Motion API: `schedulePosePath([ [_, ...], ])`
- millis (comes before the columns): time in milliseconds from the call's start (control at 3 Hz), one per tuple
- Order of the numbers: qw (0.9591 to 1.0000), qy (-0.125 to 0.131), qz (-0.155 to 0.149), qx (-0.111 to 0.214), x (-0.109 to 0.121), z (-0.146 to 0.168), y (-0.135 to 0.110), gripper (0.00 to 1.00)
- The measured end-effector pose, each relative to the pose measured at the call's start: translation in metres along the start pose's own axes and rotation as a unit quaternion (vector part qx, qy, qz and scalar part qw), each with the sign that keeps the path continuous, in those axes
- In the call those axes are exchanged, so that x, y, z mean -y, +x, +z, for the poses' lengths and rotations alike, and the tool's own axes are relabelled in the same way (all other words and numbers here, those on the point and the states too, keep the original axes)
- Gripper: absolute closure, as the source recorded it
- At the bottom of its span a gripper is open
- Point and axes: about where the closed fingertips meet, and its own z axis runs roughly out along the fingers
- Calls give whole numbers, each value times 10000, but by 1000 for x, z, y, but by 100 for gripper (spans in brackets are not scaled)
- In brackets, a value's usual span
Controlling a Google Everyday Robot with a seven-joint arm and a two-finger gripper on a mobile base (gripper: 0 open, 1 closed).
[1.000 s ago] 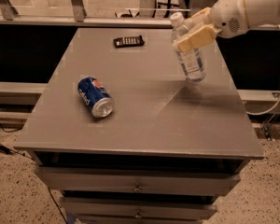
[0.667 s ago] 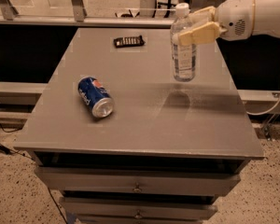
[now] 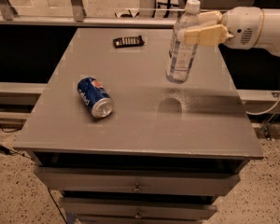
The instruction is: Place blue plastic bottle upright
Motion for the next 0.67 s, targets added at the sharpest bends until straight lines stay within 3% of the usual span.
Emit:
schedulePosePath([
  [667,9991,-66,297,285,-8,-2,23,100],
])
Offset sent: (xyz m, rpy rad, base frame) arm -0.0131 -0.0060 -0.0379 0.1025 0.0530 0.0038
